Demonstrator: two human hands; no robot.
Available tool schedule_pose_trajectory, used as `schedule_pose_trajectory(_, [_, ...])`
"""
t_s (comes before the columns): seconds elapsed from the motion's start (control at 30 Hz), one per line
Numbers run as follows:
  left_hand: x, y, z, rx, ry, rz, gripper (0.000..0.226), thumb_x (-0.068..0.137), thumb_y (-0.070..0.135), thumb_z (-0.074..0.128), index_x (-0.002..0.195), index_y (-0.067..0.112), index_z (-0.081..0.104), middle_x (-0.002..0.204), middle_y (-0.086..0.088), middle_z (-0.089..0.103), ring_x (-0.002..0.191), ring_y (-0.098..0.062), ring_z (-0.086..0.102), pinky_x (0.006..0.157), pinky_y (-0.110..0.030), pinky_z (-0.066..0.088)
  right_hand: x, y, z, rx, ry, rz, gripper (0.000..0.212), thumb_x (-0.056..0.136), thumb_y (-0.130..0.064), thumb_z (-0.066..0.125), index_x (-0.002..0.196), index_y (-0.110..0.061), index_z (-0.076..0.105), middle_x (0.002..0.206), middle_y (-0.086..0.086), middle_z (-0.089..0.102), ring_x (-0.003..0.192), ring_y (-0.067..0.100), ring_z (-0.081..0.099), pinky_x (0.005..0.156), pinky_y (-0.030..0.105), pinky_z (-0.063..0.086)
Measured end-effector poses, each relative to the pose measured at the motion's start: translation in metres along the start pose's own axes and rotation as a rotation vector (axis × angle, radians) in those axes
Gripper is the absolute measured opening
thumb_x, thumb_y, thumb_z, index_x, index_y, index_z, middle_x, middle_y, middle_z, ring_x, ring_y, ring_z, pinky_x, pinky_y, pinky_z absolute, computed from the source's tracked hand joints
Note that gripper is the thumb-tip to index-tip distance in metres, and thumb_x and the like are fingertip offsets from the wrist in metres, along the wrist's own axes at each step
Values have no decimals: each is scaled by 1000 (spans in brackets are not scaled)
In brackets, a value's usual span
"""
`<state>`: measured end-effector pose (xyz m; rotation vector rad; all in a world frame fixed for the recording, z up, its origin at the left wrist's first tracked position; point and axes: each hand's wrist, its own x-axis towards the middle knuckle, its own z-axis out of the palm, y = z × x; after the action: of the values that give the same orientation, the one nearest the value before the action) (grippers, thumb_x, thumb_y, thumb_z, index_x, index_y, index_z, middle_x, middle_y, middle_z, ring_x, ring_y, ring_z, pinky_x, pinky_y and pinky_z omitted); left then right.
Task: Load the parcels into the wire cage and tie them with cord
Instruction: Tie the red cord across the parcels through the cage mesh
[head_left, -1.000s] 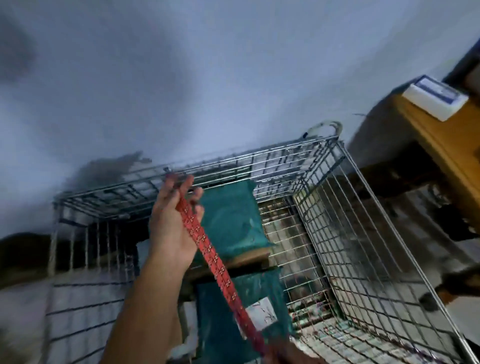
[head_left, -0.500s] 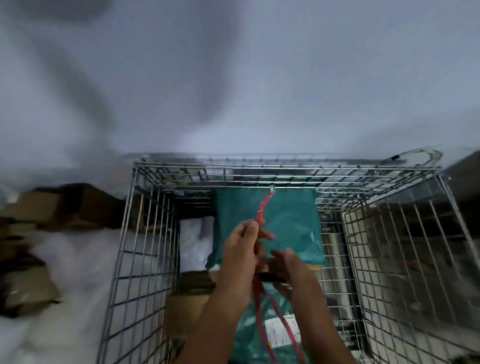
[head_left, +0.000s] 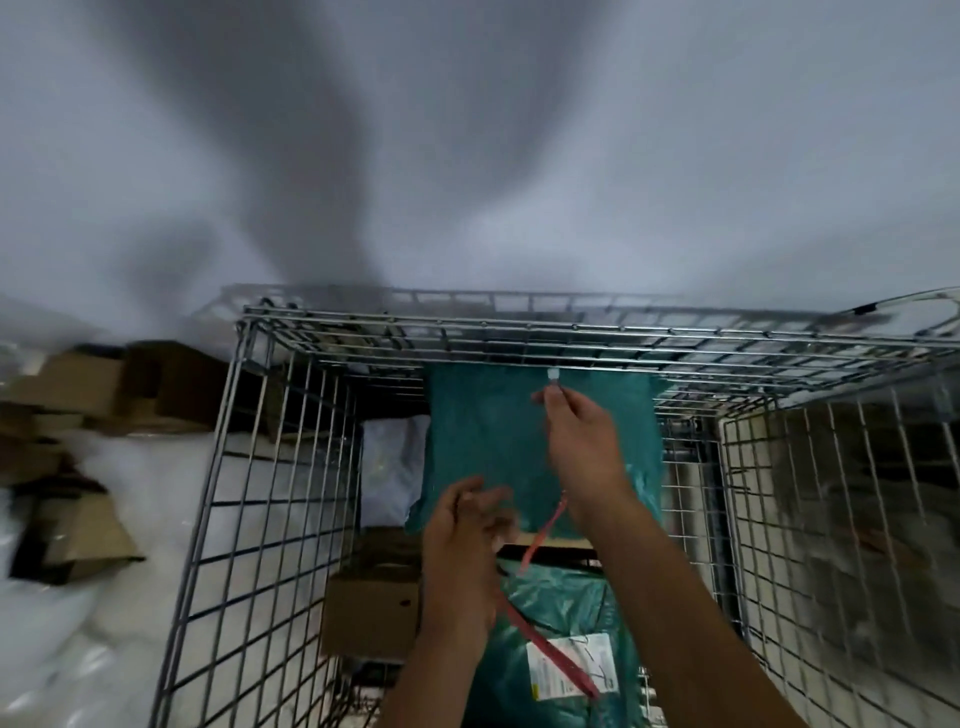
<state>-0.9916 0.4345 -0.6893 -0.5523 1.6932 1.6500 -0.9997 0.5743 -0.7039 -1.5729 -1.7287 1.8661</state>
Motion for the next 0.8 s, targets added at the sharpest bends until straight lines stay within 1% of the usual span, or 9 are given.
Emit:
schedule_pose_trajectory(0.03, [7, 1, -2, 20, 36, 49, 23, 109, 14, 45, 112, 19, 67, 102, -5, 75, 67, -11, 67, 60, -24, 55, 9, 3, 2, -109, 0, -71, 34, 107, -30, 49, 94, -10, 74, 60, -2, 54, 56, 15, 49, 54, 29, 38])
schedule_pose_trajectory(0.13, [37, 7, -1, 88, 70, 154, 31, 108, 20, 47, 105, 34, 74, 93, 6, 69, 67, -13, 54, 56, -30, 44, 37, 15, 15, -323, -26, -256, 39, 105, -31, 52, 91, -1, 71, 75, 15, 68, 69, 29, 60, 63, 37, 44])
schedule_pose_trajectory(0.2, [63, 13, 4, 102, 77, 142, 29, 107, 21, 49, 105, 35, 74, 88, 6, 67, 59, -10, 47, 49, -27, 34, 49, 19, 27, -403, 14, -338, 33, 102, -33, 57, 89, -7, 73, 71, 5, 67, 67, 22, 59, 62, 34, 43])
schedule_pose_trajectory(0.27, [88, 18, 12, 135, 60, 135, 25, 105, 23, 52, 110, 34, 73, 86, 4, 66, 58, -8, 47, 48, -25, 34, 58, 19, 42, -426, 106, -350, 29, 99, -34, 59, 88, -12, 75, 69, -2, 64, 68, 16, 59, 60, 31, 39])
schedule_pose_trajectory(0.37, [115, 27, 26, 158, -24, 202, 23, 103, 27, 55, 118, 30, 72, 89, -2, 67, 72, -10, 54, 61, -27, 41, 68, 14, 64, -350, 253, -316, 28, 97, -34, 62, 85, -12, 75, 72, -1, 69, 69, 15, 61, 60, 28, 34])
schedule_pose_trajectory(0.47, [141, 39, 38, 150, -18, 271, 20, 101, 25, 57, 113, 22, 74, 99, -11, 73, 86, -14, 61, 76, -33, 49, 74, 18, 85, -223, 337, -234, 24, 94, -35, 66, 99, -17, 81, 90, 0, 79, 79, 15, 69, 67, 30, 48])
schedule_pose_trajectory(0.57, [163, 45, 45, 157, -4, 306, 14, 99, 21, 60, 98, 18, 73, 75, 3, 66, 71, -12, 58, 72, -32, 47, 74, 30, 98, 8, 427, -176, 23, 94, -34, 65, 97, -17, 82, 85, 1, 79, 70, 6, 61, 72, 38, 56])
schedule_pose_trajectory(0.63, [168, 47, 46, 176, -14, 304, 15, 101, 20, 59, 93, 18, 71, 61, 7, 59, 57, -9, 52, 64, -29, 43, 71, 31, 102, 63, 499, -178, 23, 94, -33, 64, 96, -18, 82, 86, 0, 79, 69, 4, 59, 71, 36, 56])
schedule_pose_trajectory(0.8, [176, 52, 41, 235, -57, 282, 15, 101, 18, 58, 97, 15, 72, 55, 7, 59, 55, -10, 55, 65, -29, 47, 64, 32, 111, -11, 512, -206, 22, 94, -37, 67, 108, -25, 81, 98, -3, 81, 81, 9, 69, 75, 27, 52])
